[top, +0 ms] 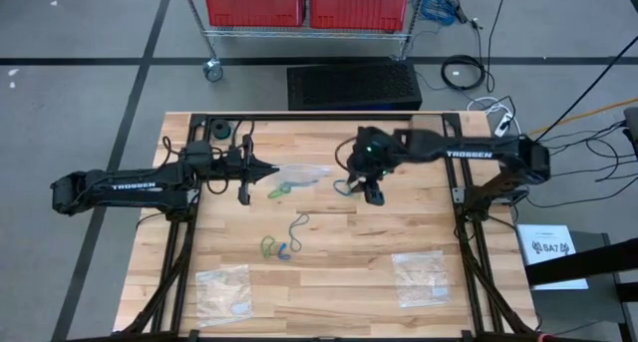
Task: Sort rubber bands
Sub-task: Put the long blue rubber band into the top zip bag
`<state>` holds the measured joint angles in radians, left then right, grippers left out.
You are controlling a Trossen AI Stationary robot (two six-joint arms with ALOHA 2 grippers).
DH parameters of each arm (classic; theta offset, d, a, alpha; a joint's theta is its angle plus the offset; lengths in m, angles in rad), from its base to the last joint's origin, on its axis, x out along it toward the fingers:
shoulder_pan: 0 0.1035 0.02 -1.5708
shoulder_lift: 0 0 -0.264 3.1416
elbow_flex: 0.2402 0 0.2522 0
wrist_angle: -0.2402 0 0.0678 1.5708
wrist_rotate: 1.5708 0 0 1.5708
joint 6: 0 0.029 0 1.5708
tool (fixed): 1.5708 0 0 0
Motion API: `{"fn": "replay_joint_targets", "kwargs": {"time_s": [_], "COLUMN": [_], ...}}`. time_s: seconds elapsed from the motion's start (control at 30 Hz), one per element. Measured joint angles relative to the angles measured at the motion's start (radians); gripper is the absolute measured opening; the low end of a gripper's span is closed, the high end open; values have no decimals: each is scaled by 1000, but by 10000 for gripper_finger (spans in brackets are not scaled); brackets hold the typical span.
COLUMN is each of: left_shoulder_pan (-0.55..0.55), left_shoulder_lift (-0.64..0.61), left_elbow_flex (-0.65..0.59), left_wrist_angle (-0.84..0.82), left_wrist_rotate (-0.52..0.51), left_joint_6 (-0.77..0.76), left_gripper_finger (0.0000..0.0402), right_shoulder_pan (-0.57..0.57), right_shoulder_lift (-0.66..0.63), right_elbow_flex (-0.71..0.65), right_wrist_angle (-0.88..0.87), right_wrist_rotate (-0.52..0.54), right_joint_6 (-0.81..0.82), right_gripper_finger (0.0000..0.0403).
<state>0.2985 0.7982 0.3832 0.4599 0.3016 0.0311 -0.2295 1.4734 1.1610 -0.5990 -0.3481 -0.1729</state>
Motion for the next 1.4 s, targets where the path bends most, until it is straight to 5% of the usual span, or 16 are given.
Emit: {"fn": "replay_joint_targets", "kwargs": {"time_s": [0.23,0.4,0.6,1.0,1.4], "left_shoulder_pan": [0,1,3,3,3], "left_shoulder_lift": [0,0,0,-2,-112], "left_elbow_flex": [0,0,0,0,0], "left_wrist_angle": [1,2,3,-9,-135], "left_wrist_rotate": [-18,-73,-144,-153,-152], "left_joint_6": [1,9,29,35,54], "left_gripper_finger": [0,0,0,0,0], "right_shoulder_pan": [16,102,207,248,287], "right_shoulder_lift": [-38,54,189,559,829], "right_elbow_flex": [-353,-428,-283,282,609], "right_wrist_angle": [607,891,810,314,142], "right_wrist_rotate": [-21,7,134,140,183], "right_joint_6": [181,294,293,360,281], "right_gripper_finger": [94,87,101,196,278]}}
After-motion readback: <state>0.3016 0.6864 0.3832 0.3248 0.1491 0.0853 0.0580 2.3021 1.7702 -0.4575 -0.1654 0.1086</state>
